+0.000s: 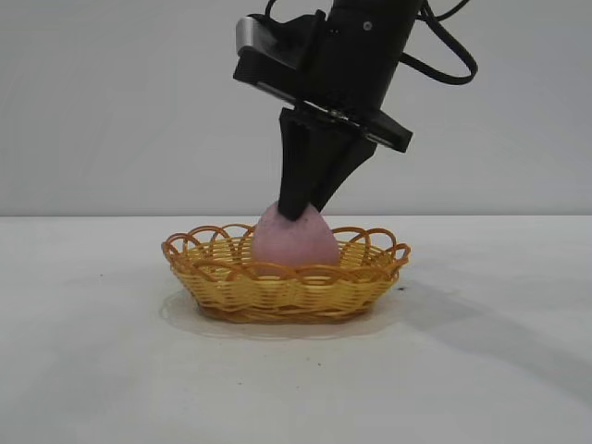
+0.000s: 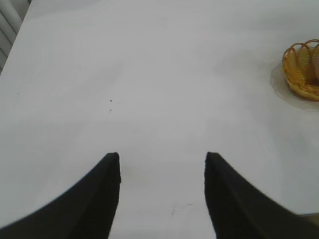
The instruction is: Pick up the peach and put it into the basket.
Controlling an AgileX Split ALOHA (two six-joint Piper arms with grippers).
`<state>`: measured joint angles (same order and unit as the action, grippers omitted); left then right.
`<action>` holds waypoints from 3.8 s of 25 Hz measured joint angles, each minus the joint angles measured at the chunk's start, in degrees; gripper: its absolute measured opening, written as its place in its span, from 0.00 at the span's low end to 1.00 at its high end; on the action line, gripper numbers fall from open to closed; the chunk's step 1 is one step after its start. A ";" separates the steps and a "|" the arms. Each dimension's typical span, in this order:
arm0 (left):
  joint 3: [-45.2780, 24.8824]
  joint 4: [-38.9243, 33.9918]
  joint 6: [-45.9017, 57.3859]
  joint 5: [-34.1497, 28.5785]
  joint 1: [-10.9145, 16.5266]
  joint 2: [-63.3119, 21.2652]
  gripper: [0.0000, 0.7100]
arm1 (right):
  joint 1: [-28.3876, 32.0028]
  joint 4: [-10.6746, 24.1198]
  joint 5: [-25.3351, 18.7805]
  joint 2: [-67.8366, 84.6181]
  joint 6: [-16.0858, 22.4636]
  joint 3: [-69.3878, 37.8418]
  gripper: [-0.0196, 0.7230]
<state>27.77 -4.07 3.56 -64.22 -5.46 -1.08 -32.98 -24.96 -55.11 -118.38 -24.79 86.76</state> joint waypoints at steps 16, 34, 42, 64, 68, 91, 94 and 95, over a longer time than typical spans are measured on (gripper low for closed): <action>0.00 0.08 0.00 0.00 0.00 0.00 0.47 | 13.36 10.91 8.09 8.04 16.96 0.00 0.35; 0.00 0.08 0.00 0.00 0.00 0.00 0.47 | 31.27 15.86 11.30 4.98 18.01 -0.57 0.35; 0.00 0.08 0.00 0.00 -5.50 0.00 0.47 | 31.16 15.32 8.88 21.61 18.01 -3.63 0.35; 0.00 0.08 0.00 0.00 -0.63 0.00 0.47 | 31.16 14.56 -13.60 84.83 19.04 -41.66 0.35; 0.00 0.08 0.00 0.00 -0.63 0.00 0.47 | 31.16 18.76 -16.81 90.50 21.56 -43.03 0.35; 0.00 0.08 0.00 0.00 1.54 0.00 0.47 | 31.16 21.55 -10.33 114.46 22.50 -58.82 0.35; 0.00 0.08 -0.09 0.00 1.54 0.00 0.47 | 31.16 21.55 -10.33 116.36 22.50 -58.82 0.35; 0.00 0.08 -0.09 0.00 1.54 0.00 0.47 | 31.16 21.55 -10.33 117.40 22.47 -58.82 0.35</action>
<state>27.77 -3.99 3.46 -64.22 -3.92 -1.08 -1.82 -3.41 -65.44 -0.98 -2.32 27.94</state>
